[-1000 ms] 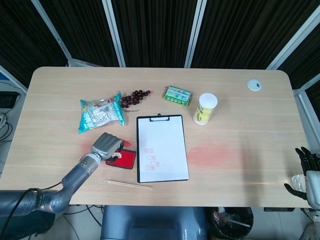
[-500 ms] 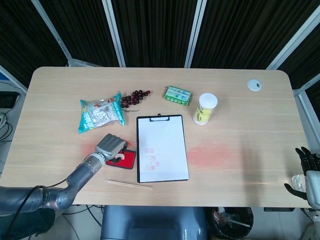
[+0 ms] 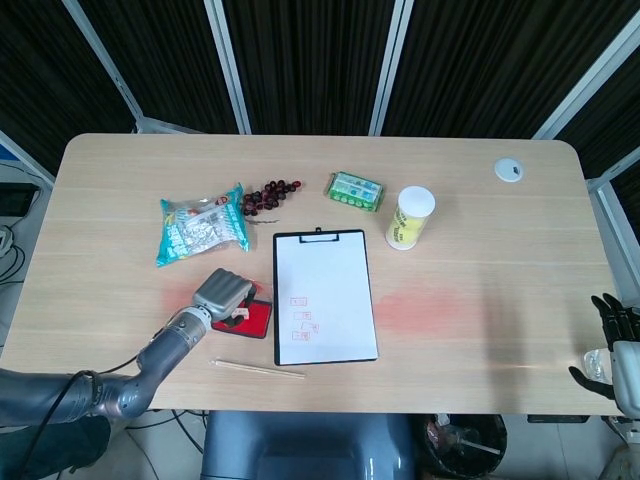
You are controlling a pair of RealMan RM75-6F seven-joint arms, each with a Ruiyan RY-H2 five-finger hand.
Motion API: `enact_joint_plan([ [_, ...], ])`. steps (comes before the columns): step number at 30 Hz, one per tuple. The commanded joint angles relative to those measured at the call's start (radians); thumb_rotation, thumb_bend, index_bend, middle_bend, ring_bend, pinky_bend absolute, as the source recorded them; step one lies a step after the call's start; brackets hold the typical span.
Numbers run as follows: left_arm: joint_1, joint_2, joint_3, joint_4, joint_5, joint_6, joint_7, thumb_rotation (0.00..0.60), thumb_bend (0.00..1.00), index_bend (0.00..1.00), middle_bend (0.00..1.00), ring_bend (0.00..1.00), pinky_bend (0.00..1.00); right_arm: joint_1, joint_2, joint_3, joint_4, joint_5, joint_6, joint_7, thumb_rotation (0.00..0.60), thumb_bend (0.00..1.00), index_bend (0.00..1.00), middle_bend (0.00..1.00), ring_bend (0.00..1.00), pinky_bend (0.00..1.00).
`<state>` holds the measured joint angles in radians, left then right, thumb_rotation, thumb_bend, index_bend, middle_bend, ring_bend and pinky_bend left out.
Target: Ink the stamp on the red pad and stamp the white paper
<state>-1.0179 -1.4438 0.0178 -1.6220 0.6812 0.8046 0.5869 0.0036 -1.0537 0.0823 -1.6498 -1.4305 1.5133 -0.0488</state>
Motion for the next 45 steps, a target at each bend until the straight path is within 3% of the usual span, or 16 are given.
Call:
enact_joint_plan([
  [1, 0.000, -0.004, 0.004, 0.005, -0.003, 0.001, 0.001, 0.600, 0.48, 0.63, 0.59, 1.00, 1.00, 0.000, 0.000, -0.001, 0.000, 0.000, 0.000, 0.000, 0.600, 0.10, 0.11, 0.10, 0.16, 0.16],
  [31, -0.007, -0.027, 0.027, 0.021, -0.017, 0.015, 0.023, 0.600, 0.48, 0.63, 0.59, 1.00, 1.00, 0.001, 0.001, 0.000, 0.000, -0.001, -0.001, 0.003, 0.600, 0.10, 0.11, 0.10, 0.15, 0.16],
  [45, -0.037, 0.081, -0.026, -0.170, 0.004, 0.083, 0.051, 0.600, 0.48, 0.64, 0.60, 1.00, 1.00, 0.000, 0.000, -0.002, -0.002, -0.005, 0.001, 0.000, 0.600, 0.10, 0.11, 0.10, 0.16, 0.16],
])
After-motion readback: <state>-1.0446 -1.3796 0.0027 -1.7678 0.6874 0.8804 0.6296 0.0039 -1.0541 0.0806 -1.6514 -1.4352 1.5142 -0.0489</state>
